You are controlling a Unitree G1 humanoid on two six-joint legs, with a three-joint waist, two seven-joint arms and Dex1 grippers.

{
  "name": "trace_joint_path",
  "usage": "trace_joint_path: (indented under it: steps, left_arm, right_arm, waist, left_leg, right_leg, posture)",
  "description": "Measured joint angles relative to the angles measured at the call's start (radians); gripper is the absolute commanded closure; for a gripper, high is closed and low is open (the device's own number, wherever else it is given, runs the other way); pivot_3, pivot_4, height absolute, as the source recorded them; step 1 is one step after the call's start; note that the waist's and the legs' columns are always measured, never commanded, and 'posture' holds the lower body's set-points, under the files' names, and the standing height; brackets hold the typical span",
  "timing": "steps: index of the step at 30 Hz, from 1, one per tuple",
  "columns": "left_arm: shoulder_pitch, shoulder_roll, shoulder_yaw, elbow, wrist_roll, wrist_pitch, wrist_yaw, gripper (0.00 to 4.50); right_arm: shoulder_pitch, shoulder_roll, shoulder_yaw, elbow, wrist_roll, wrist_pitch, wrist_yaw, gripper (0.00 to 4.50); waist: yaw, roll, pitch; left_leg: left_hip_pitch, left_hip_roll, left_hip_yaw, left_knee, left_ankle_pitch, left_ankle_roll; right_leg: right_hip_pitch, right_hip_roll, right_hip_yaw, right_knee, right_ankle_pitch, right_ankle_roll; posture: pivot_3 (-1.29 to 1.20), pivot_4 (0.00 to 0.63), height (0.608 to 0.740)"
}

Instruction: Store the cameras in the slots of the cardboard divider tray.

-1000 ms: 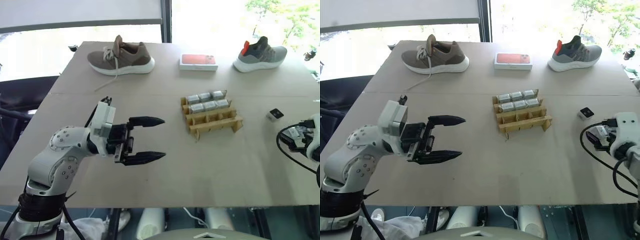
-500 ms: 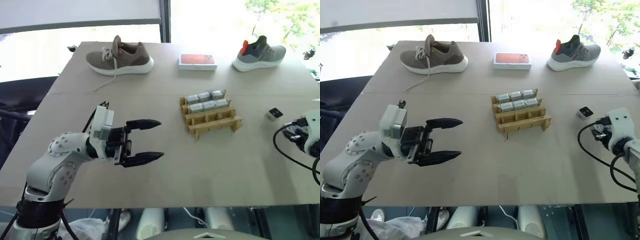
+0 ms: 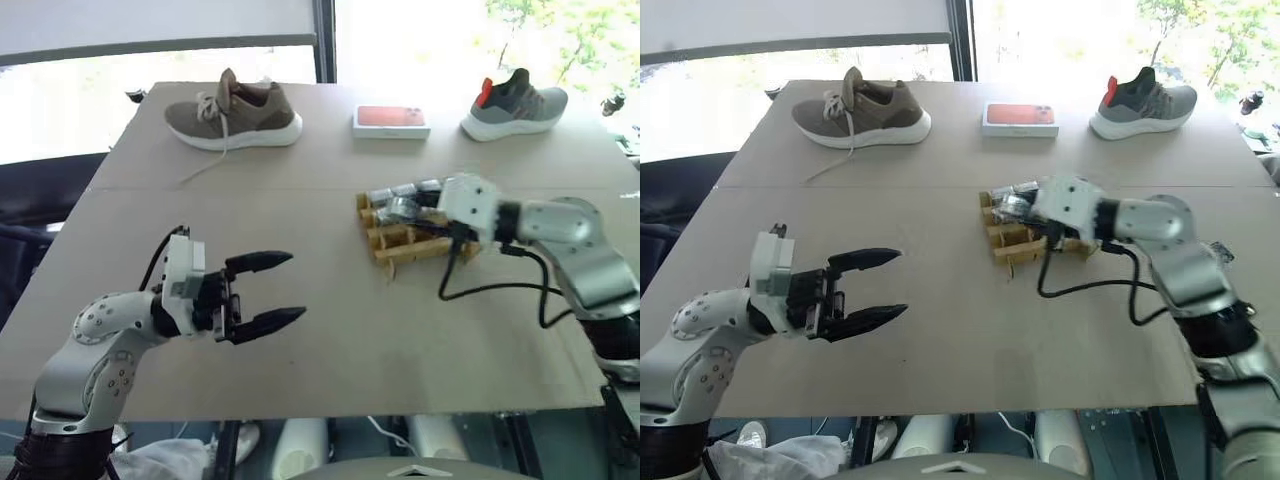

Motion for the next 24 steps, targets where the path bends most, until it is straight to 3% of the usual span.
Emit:
trace_joint_path:
  steps: [8, 24]
  left_arm:
    - [0.135, -0.002, 0.103, -0.083, -0.02, 0.0, 0.03, 0.0]
    - [0.213, -0.017, 0.139, -0.139, -0.037, -0.011, 0.068, 0.0]
  right_arm:
    - [-0.057, 0.023, 0.06, 0.311, -0.082, -0.338, 0.134, 3.67]
    - [-0.153, 0.062, 0.056, 0.548, -0.091, -0.45, 0.241, 3.67]
  waist:
    - [0.004, 0.0, 0.0]
    - [-0.002, 0.0, 0.0]
  left_leg:
    - [-0.001, 0.0, -0.003, 0.0, 0.0, 0.0]
    - [0.002, 0.0, -0.002, 0.001, 0.0, 0.0]
  right_leg:
    - [0.0, -0.003, -0.002, 0.0, 0.0, 0.0]
    - [0.002, -0.003, -0.001, 0.003, 0.0, -0.001]
  posture:
    - [0.0, 0.15, 0.74]
    - [0.0, 0.15, 0.74]
